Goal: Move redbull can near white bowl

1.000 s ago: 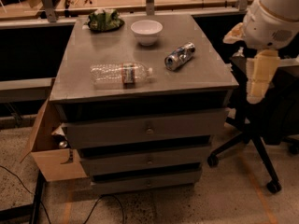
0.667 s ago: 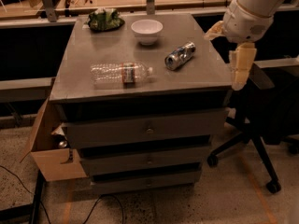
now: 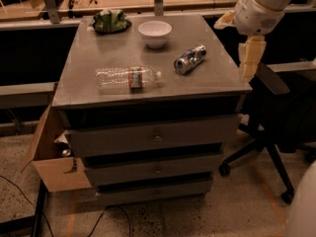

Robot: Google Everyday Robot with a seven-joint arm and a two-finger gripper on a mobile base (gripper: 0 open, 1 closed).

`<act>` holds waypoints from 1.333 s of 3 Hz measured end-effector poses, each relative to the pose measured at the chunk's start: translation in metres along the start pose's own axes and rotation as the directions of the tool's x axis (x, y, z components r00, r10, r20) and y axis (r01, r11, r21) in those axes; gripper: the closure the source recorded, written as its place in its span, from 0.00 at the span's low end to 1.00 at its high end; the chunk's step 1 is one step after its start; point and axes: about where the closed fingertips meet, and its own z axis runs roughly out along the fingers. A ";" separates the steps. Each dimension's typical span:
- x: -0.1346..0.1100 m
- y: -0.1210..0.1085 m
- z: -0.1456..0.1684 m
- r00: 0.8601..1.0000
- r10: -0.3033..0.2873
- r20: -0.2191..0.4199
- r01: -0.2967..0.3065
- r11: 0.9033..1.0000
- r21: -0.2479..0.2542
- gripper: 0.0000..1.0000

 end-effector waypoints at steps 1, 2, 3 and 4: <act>0.009 -0.012 0.001 0.999 -0.036 0.015 0.035 0.999 0.025 0.00; 0.018 -0.024 0.005 0.993 -0.090 0.076 0.085 0.994 0.069 0.00; 0.021 -0.036 0.011 0.986 -0.139 0.088 0.133 0.988 0.078 0.00; 0.019 -0.052 0.030 0.977 -0.201 0.073 0.197 0.979 0.055 0.00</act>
Offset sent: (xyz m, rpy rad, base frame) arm 0.0359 -0.0307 0.0055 0.1362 -0.0781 0.1854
